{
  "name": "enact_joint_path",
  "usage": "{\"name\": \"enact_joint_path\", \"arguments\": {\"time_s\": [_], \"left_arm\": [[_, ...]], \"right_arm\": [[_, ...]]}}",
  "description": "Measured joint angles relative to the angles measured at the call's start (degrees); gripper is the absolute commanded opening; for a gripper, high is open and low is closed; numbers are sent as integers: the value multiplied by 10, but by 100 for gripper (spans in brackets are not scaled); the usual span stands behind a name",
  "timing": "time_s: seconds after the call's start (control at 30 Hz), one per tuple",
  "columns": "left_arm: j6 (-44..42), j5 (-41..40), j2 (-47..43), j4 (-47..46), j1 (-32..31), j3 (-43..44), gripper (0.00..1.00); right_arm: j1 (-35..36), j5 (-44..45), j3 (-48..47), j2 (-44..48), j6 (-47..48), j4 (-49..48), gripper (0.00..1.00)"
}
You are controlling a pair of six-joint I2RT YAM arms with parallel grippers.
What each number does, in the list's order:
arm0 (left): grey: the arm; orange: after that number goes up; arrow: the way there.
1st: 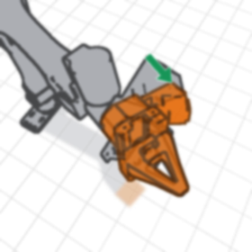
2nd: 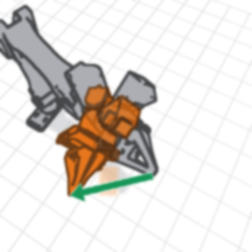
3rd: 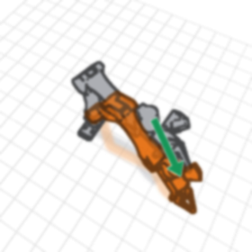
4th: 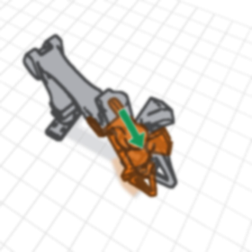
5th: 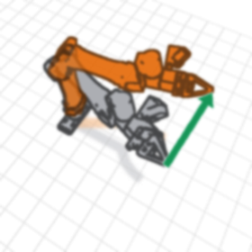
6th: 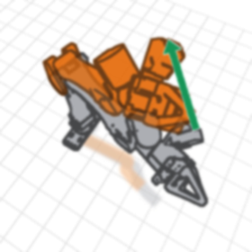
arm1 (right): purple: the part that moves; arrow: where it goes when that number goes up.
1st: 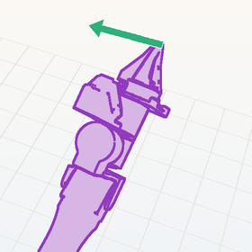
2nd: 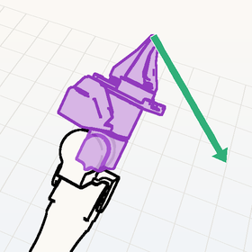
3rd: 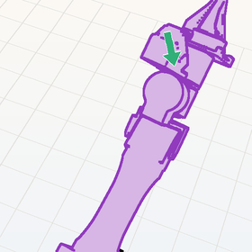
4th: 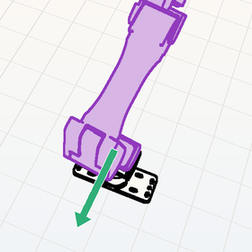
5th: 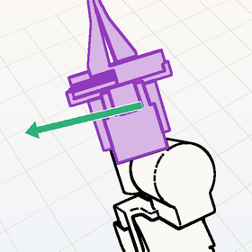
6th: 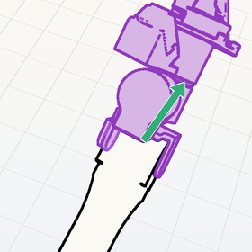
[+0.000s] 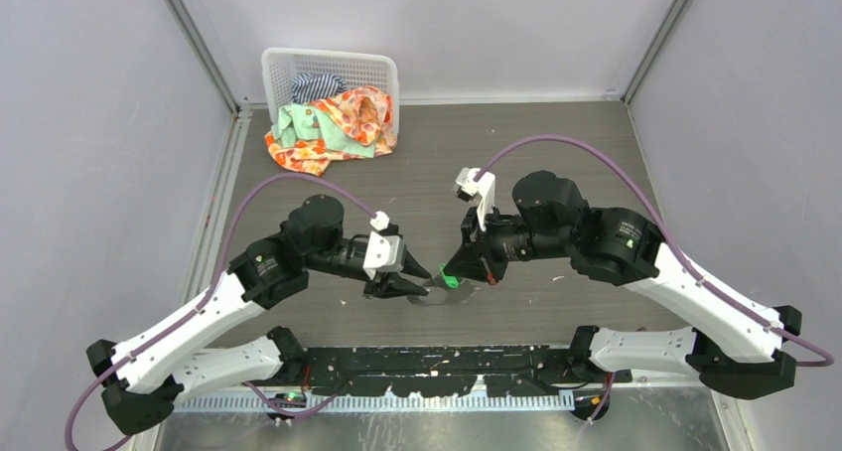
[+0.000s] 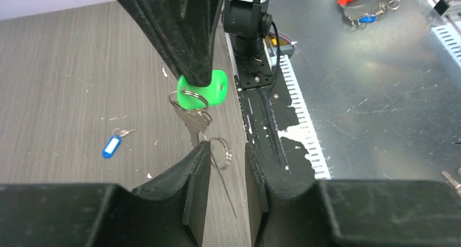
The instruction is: Put the keys on the keyring
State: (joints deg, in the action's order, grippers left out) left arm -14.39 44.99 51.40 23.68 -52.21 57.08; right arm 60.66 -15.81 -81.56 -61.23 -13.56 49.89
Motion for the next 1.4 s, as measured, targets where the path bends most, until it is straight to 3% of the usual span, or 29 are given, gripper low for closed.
{"name": "enact_joint_path", "arguments": {"time_s": [0.8, 1.4], "left_arm": [[-41, -130, -6, 14, -31, 10, 27], [13, -73, 0, -7, -32, 10, 25]], "right_arm": [[0, -10, -37, -31, -19, -2, 1], [4, -18, -42, -33, -31, -4, 1]]}}
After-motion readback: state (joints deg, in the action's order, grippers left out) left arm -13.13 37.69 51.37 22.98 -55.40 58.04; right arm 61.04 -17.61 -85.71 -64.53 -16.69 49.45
